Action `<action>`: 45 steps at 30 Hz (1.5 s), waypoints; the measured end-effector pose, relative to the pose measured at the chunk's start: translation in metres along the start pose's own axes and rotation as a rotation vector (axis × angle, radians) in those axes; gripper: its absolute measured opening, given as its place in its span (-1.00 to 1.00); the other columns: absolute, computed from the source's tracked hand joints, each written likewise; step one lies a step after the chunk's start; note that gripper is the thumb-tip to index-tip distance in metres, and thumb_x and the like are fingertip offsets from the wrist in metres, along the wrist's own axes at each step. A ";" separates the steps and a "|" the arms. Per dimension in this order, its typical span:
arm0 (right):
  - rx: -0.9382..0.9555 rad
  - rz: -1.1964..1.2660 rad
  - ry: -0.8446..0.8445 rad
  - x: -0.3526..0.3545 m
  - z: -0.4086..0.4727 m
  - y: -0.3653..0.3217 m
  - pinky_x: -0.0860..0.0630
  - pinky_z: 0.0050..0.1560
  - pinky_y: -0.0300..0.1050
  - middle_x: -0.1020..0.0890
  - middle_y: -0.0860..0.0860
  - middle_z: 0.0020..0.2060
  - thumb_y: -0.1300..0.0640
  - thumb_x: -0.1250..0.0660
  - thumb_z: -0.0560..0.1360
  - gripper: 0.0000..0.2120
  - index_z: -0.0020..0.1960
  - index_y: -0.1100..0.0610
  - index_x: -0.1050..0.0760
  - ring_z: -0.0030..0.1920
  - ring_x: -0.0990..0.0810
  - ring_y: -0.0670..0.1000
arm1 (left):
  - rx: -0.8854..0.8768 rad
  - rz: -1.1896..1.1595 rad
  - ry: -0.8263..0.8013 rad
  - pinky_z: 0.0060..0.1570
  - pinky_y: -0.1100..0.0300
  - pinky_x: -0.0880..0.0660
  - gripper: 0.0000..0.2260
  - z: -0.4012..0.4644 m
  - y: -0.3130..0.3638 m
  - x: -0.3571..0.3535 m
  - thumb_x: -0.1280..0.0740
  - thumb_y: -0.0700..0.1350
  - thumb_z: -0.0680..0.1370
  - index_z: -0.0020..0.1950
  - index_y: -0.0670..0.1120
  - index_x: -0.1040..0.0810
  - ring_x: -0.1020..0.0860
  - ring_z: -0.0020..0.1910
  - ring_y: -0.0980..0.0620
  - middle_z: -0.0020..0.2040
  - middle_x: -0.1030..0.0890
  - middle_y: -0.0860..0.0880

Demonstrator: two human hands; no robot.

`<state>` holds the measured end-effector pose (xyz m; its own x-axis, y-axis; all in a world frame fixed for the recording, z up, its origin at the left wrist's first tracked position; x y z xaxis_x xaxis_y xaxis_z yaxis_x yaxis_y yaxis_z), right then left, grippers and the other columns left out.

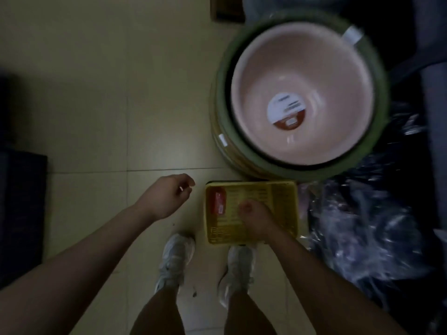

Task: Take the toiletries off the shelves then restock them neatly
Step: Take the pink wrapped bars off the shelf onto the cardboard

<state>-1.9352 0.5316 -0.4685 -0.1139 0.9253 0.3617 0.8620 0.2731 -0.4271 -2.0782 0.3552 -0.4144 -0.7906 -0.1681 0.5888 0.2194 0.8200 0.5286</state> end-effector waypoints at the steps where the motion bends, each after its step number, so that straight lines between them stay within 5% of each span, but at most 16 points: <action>1: 0.011 -0.006 -0.001 0.017 -0.028 -0.015 -0.45 -0.11 -0.08 -0.54 0.04 -0.17 0.14 -0.25 0.53 -0.90 -0.16 0.09 -0.43 -0.10 -0.52 0.06 | -0.009 -0.001 -0.003 -0.16 0.25 -0.32 -0.80 -0.019 0.019 0.021 -0.23 -0.16 0.57 0.17 -0.11 -0.53 -0.49 -0.13 0.05 0.00 -0.59 -0.07; 8: 0.105 0.127 0.162 0.134 -0.232 -0.123 -0.47 -0.17 -0.06 -0.53 0.06 -0.31 0.21 -0.25 0.52 -0.81 -0.27 0.10 -0.41 -0.22 -0.51 0.05 | -0.166 -0.031 0.014 -0.06 0.14 -0.49 -0.81 -0.142 0.180 0.168 -0.23 -0.15 0.57 0.16 -0.12 -0.52 -0.57 -0.08 -0.05 0.01 -0.62 -0.10; 12: 0.107 0.271 0.307 0.154 -0.330 -0.145 -0.38 -0.30 -0.24 -0.50 -0.08 -0.38 0.21 -0.25 0.51 -0.73 -0.33 -0.01 -0.40 -0.33 -0.45 -0.11 | -0.377 0.067 0.012 -0.18 0.22 -0.36 -0.80 -0.198 0.252 0.222 -0.24 -0.15 0.57 0.17 -0.12 -0.51 -0.52 -0.14 -0.01 -0.05 -0.58 -0.06; 15: 0.078 0.345 0.410 0.142 -0.386 -0.134 -0.36 -0.35 -0.38 -0.53 0.00 -0.26 0.22 -0.25 0.54 -0.87 -0.19 0.11 -0.45 -0.28 -0.48 -0.08 | -0.568 0.186 -0.026 -0.26 0.30 -0.25 -0.81 -0.226 0.289 0.236 -0.26 -0.17 0.56 0.16 -0.12 -0.53 -0.47 -0.17 0.05 -0.07 -0.57 -0.03; 17: 0.027 0.370 0.503 0.124 -0.417 -0.115 -0.43 -0.25 -0.24 -0.58 0.14 -0.14 0.21 -0.25 0.54 -0.89 0.05 0.19 -0.48 -0.20 -0.53 0.04 | -0.681 0.232 -0.100 -0.25 0.30 -0.26 -0.82 -0.240 0.308 0.230 -0.27 -0.19 0.55 0.14 -0.14 -0.54 -0.50 -0.15 0.01 -0.04 -0.59 -0.08; 20: -0.118 0.505 0.622 0.088 -0.470 -0.078 -0.42 -0.19 -0.11 -0.57 0.20 -0.22 0.21 -0.21 0.56 -0.91 -0.06 0.20 -0.47 -0.21 -0.52 0.07 | -0.851 0.357 -0.260 -0.17 0.25 -0.31 -0.83 -0.265 0.333 0.208 -0.27 -0.18 0.55 0.12 -0.12 -0.54 -0.52 -0.09 0.01 -0.06 -0.57 -0.03; 24: -0.362 0.881 0.818 0.025 -0.545 -0.030 -0.34 -0.47 -0.36 -0.43 0.12 -0.34 0.31 -0.18 0.55 -0.91 -0.14 0.23 -0.38 -0.38 -0.39 -0.02 | -1.052 0.499 -0.460 -0.22 0.35 -0.34 -0.86 -0.307 0.359 0.152 -0.28 -0.17 0.55 0.09 -0.06 -0.54 -0.54 -0.09 0.09 -0.08 -0.59 0.04; 26: -0.479 0.967 0.918 -0.020 -0.581 -0.005 -0.39 -0.41 -0.29 -0.49 0.10 -0.31 0.26 -0.21 0.54 -0.85 -0.21 0.19 -0.40 -0.38 -0.43 -0.02 | -1.141 0.595 -0.587 -0.19 0.42 -0.37 -0.83 -0.338 0.368 0.112 -0.27 -0.15 0.56 0.13 -0.08 -0.53 -0.53 -0.09 0.11 -0.03 -0.60 0.03; 29: -0.655 1.112 1.071 -0.096 -0.633 0.019 -0.47 -0.23 -0.13 -0.61 0.08 -0.27 0.17 -0.26 0.52 -0.77 -0.31 0.02 -0.43 -0.33 -0.54 0.03 | -1.325 0.699 -0.723 -0.10 0.19 -0.47 -0.83 -0.400 0.376 0.052 -0.26 -0.12 0.56 0.13 -0.06 -0.52 -0.58 -0.09 0.06 -0.08 -0.59 0.07; 32: -0.829 1.221 1.166 -0.181 -0.683 0.029 -0.45 -0.16 -0.11 -0.64 0.13 -0.15 0.10 -0.27 0.52 -0.86 -0.18 0.11 -0.50 -0.13 -0.59 0.12 | -1.490 0.793 -0.840 -0.20 0.24 -0.36 -0.83 -0.473 0.367 -0.005 -0.26 -0.11 0.56 0.14 -0.04 -0.52 -0.56 -0.09 0.03 -0.08 -0.60 0.02; 38: -1.143 1.326 1.199 -0.324 -0.761 0.039 -0.44 -0.05 -0.13 -0.61 0.09 -0.06 0.06 -0.25 0.54 -0.82 0.04 0.15 -0.52 -0.02 -0.56 0.09 | -1.713 0.881 -1.046 -0.13 0.21 -0.44 -0.83 -0.587 0.317 -0.109 -0.30 -0.12 0.53 0.11 -0.06 -0.54 -0.53 -0.18 0.11 -0.14 -0.57 0.05; 45: -1.264 1.217 1.470 -0.374 -0.859 0.104 -0.46 -0.08 -0.11 -0.64 0.05 -0.09 0.01 -0.30 0.51 -0.70 0.17 0.12 -0.46 -0.01 -0.58 0.08 | -1.803 1.283 -1.016 -0.07 0.10 -0.50 -0.86 -0.656 0.292 -0.236 -0.26 -0.08 0.53 0.07 -0.01 -0.51 -0.55 -0.06 0.01 -0.05 -0.59 0.00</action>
<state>-1.3787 -0.0116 0.0636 0.3347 -0.4475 0.8293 0.0604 -0.8681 -0.4927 -1.4528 0.2754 0.0020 0.2701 0.4649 0.8432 0.2374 -0.8808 0.4096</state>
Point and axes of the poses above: each hand's wrist, its own z-axis towards the middle knuckle, its own x-axis out of the back of the hand, y = z × x, the point moved 1 cm from there along z, towards the middle knuckle
